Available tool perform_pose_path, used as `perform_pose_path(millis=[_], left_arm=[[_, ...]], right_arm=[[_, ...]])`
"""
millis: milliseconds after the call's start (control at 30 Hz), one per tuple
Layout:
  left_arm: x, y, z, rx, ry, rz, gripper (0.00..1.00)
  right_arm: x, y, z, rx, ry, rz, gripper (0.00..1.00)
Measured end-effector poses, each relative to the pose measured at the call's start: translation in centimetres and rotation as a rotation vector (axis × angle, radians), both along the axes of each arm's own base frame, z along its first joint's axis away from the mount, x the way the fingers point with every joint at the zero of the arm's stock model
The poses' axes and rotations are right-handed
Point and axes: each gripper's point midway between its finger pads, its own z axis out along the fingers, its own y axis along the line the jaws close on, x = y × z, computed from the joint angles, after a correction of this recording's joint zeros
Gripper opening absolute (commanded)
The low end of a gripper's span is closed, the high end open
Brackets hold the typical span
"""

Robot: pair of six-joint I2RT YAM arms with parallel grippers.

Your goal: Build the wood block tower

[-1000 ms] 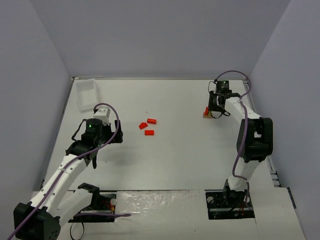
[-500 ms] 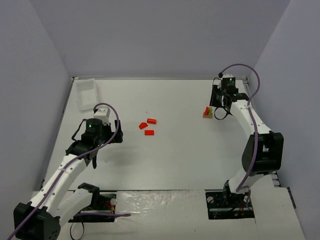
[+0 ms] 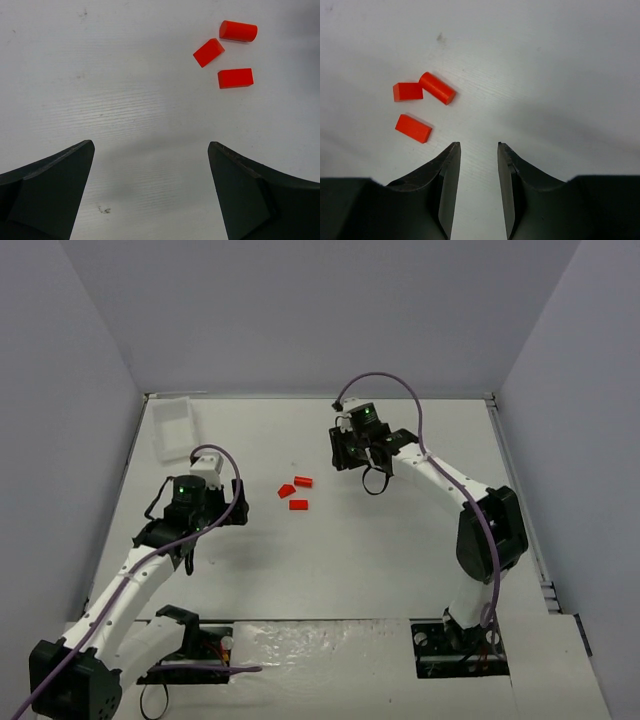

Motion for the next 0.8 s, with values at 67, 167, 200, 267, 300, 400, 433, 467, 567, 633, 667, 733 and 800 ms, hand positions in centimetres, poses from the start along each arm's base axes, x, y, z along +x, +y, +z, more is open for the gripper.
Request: perform_pose_path(millis=[67, 167, 200, 267, 300, 400, 433, 467, 567, 633, 667, 733, 800], left_arm=[[0.2, -0.8, -0.3, -0.008, 0.008, -0.045, 0.94], [0.2, -2.8, -1.7, 0.001, 0.055, -0.157, 0.94], [0.2, -3.6, -2.4, 0.015, 0.08, -0.204, 0.93], [0.7, -5.6, -3.5, 0.059, 0.122, -0.319, 0.9], [1.0, -6.7, -3.9, 0.08, 0.134, -0.378, 0.88], [2.4, -10.0, -4.7, 0.13, 0.138, -0.538, 0.67], [2.7, -10.9, -5.1, 0.146, 0.137, -0.586, 0.63], [3.0, -11.6, -5.4, 0.162, 0.133, -0.629, 0.63], [4.4, -13.4, -5.9, 0.204, 0.111, -0.734, 0.63], [5.3, -14.3, -6.3, 0.236, 0.1, -0.798, 0.63], [5.8, -14.7, -6.6, 0.252, 0.096, -0.824, 0.63], [6.7, -15.3, -7.2, 0.28, 0.097, -0.871, 0.63], [7.4, -15.8, -7.9, 0.305, 0.096, -0.91, 0.63]], right_arm=[[-0.6, 0.4, -1.9, -0.014, 0.045, 0.017, 0.33], [-1.1, -0.7, -3.5, -0.031, 0.085, 0.001, 0.33], [-1.1, -1.3, -3.7, -0.031, 0.093, -0.007, 0.34], [-1.2, -2.6, -4.0, -0.025, 0.105, -0.029, 0.35], [-1.4, -3.4, -4.0, -0.022, 0.11, -0.041, 0.36], [-2.2, -5.5, -3.0, -0.007, 0.103, -0.071, 0.39], [-2.4, -6.1, -2.3, 0.002, 0.089, -0.077, 0.39], [-2.6, -6.3, -1.4, 0.016, 0.069, -0.074, 0.4], [-3.9, -6.6, 1.4, 0.059, 0.01, -0.048, 0.41], [-4.6, -6.7, 3.3, 0.097, -0.029, -0.03, 0.41], [-5.0, -6.7, 4.1, 0.115, -0.044, -0.022, 0.41], [-5.4, -7.3, 4.9, 0.139, -0.06, -0.022, 0.42], [-5.7, -7.9, 5.1, 0.149, -0.063, -0.027, 0.43]])
